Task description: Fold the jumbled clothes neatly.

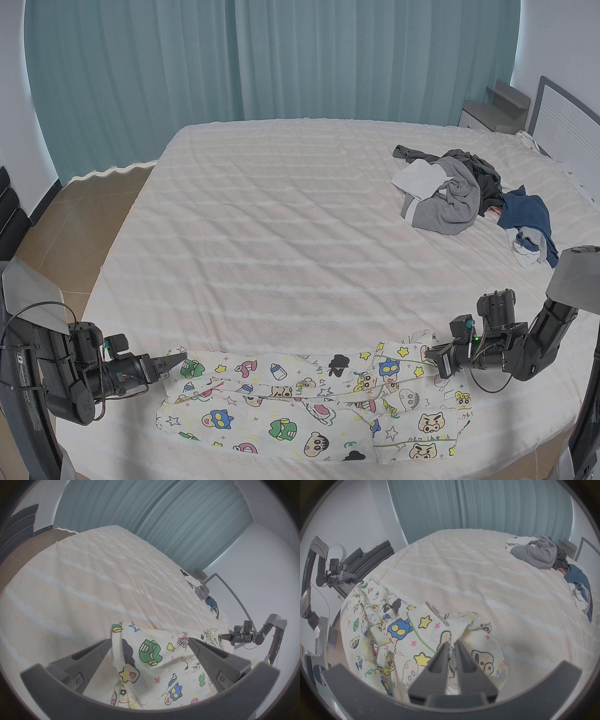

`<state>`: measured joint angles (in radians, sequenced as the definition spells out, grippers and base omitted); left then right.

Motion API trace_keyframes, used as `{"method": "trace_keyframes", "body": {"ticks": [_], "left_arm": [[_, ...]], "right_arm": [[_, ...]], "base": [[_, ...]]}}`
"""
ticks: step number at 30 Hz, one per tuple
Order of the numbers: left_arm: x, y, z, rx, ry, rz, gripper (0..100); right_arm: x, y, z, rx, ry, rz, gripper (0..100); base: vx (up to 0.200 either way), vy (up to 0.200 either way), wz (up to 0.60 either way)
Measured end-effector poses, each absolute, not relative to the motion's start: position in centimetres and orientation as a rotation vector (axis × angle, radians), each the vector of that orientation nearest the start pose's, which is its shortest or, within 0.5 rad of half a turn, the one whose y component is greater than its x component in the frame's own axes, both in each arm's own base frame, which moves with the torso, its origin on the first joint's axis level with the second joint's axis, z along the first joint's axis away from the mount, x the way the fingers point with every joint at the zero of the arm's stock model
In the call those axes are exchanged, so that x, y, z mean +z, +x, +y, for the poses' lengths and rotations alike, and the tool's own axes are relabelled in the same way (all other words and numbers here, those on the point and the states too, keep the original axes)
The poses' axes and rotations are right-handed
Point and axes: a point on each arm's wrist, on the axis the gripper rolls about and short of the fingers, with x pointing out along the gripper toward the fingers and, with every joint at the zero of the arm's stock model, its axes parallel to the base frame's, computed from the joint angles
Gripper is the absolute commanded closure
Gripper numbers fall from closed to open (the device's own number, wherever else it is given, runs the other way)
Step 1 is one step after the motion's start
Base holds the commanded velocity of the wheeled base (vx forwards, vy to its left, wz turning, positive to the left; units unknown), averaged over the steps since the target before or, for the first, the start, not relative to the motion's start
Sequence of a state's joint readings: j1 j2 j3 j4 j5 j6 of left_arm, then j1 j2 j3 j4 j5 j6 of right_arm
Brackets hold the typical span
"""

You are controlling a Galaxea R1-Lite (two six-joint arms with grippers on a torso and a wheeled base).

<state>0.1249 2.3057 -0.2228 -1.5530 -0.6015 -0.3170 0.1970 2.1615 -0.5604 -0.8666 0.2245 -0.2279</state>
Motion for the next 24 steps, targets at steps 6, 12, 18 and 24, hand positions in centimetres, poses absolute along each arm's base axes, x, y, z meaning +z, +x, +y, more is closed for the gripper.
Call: {"method": "trace_keyframes", "body": {"ticks": [6,12,18,24], "left_arm": [[-1.5,26.7,2.2,-0.397,-0.432,0.548,0],[-2.0,26.3,2.1,-0.401,-0.410,0.602,0],[-2.8,26.7,2.1,-0.393,-0.438,0.686,0],[-2.2,28.2,2.2,-0.386,-0.482,0.648,0]], "right_arm": [[0.0,30.6,6.4,0.474,-0.200,0.700,0],[0.7,29.9,6.1,0.464,-0.194,0.692,0],[1.3,28.8,5.7,0.458,-0.190,0.696,0],[1.6,27.6,5.1,0.444,-0.183,0.710,0]], "base": [[0.000,0.000,0.00],[0.000,0.000,0.00],[0.000,0.000,0.00],[0.000,0.000,0.00]]}}
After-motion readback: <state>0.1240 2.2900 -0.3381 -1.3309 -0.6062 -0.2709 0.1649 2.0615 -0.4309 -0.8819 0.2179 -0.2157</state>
